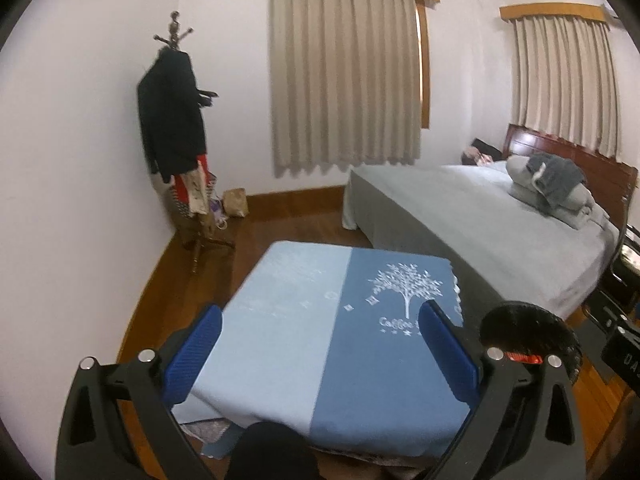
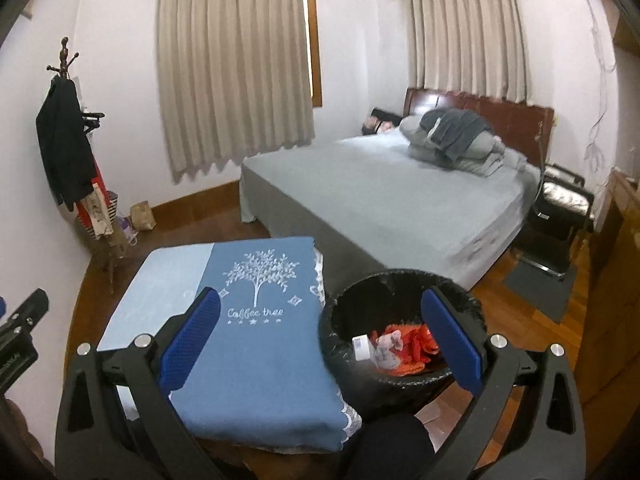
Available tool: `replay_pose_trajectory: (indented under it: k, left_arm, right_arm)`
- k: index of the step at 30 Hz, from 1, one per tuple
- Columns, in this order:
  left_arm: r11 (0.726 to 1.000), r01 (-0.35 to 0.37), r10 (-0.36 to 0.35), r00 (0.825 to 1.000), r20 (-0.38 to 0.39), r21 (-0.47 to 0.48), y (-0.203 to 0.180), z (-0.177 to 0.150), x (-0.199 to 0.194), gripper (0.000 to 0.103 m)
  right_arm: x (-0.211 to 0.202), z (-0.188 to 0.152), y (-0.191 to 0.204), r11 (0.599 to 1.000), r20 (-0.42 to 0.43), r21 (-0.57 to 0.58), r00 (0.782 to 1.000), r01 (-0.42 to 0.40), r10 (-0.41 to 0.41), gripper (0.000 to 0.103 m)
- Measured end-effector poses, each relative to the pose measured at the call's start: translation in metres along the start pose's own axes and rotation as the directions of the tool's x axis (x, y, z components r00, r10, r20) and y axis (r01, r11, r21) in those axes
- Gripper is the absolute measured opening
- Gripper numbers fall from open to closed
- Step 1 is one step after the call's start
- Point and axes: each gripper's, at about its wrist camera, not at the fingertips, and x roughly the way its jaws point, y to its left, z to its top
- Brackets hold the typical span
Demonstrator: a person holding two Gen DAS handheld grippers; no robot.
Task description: Collect trash
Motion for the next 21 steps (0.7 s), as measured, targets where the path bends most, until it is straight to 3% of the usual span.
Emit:
replay_pose_trajectory:
  k: [13,21]
  left_arm:
    - [0.999,0.006,-0.004,0.998,0.055,-0.034,0.017,-0.002,-0.032,0.097]
    - [0.999,0.000,0.002,0.998,0.061,-0.033,0.020,-0.001,-0.030,0.097]
  right_arm:
    - [-0.019,-0.010,-0.001,1.000,0.021,0.012,1.000,0.013,-0.013,0.098]
    - [-0.019,-0.012,0.001,1.000,0.024,0.009,0.999,0.021,-0.021,0.098]
